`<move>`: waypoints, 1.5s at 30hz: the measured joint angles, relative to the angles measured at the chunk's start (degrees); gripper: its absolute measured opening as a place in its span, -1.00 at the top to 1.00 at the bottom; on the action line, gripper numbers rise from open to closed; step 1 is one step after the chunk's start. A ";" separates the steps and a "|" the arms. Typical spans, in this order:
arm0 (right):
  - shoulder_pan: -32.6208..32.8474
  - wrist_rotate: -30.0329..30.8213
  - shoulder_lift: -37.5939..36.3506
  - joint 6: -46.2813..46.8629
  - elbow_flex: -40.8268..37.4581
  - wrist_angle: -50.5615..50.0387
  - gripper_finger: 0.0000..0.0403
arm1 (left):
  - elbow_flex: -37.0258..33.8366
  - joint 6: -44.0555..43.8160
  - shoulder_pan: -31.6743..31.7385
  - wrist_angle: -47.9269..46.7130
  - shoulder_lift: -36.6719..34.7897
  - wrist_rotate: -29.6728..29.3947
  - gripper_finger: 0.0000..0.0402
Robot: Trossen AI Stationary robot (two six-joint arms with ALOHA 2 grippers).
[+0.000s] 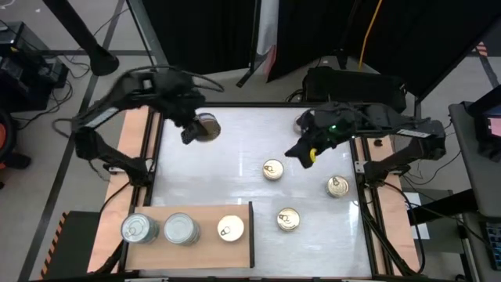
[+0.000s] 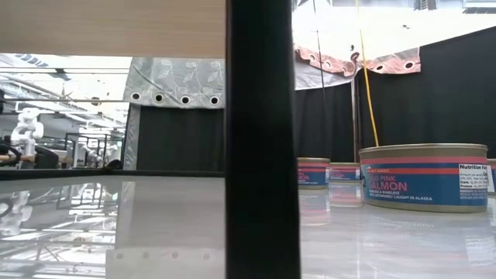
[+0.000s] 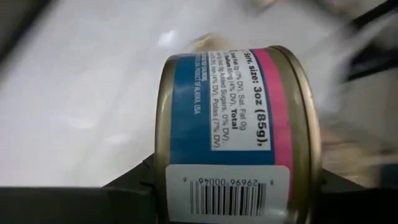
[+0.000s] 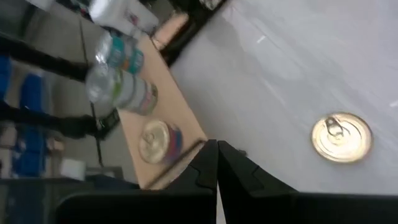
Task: Stack canned seafood by type on shelf
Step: Stack the blue pink tuna can on top of the blue pink tuna can on the shelf
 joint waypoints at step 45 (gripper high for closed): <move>14.31 0.28 -6.00 22.81 0.00 -0.80 1.00 | 2.59 4.34 -30.02 11.75 25.95 37.00 0.08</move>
